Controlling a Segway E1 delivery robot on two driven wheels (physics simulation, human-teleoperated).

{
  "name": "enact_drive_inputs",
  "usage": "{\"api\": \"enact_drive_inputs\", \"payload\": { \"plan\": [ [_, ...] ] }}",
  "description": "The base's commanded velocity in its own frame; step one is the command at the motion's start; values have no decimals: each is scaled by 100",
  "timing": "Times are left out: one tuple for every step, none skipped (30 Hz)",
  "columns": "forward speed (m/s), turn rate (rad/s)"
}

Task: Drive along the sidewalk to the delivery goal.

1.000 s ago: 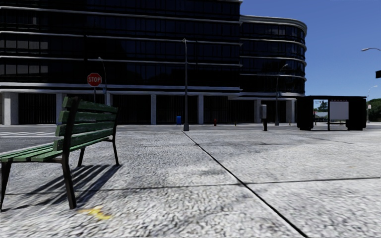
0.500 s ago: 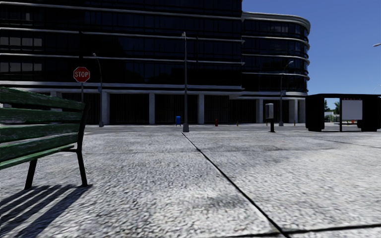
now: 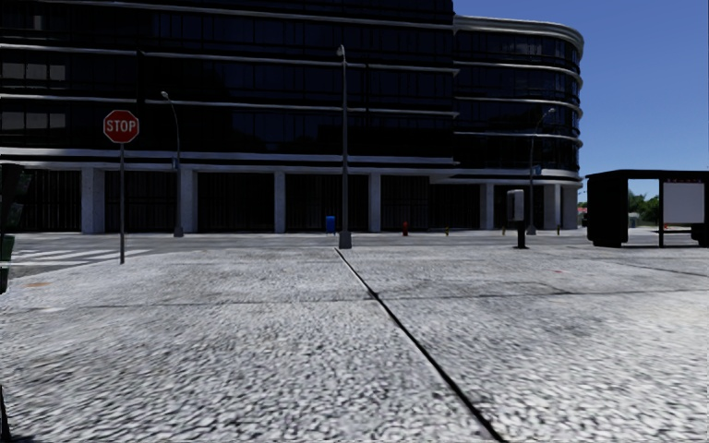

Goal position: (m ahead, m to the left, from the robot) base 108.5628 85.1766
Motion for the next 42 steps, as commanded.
{"api": "enact_drive_inputs", "payload": {
  "plan": [
    [200, 0],
    [200, 0],
    [200, 0],
    [200, 25],
    [200, 55],
    [200, 78],
    [200, 88],
    [200, 88],
    [200, 90],
    [200, 85],
    [200, 9],
    [200, 5],
    [200, 3],
    [200, 2],
    [200, 2],
    [200, 2],
    [200, 2],
    [200, 2],
    [200, 2],
    [200, 4],
    [200, 4],
    [200, 21],
    [200, 48],
    [200, 80],
    [200, 91],
    [200, 93],
    [200, 93],
    [200, 70],
    [200, 29],
    [200, 15],
    [200, 8],
    [200, 5],
    [200, 4],
    [200, 4],
    [200, 4],
    [200, 4],
    [200, 4],
    [200, 4],
    [200, 4],
    [200, 4],
    [200, 5],
    [200, 16]
  ]
}}
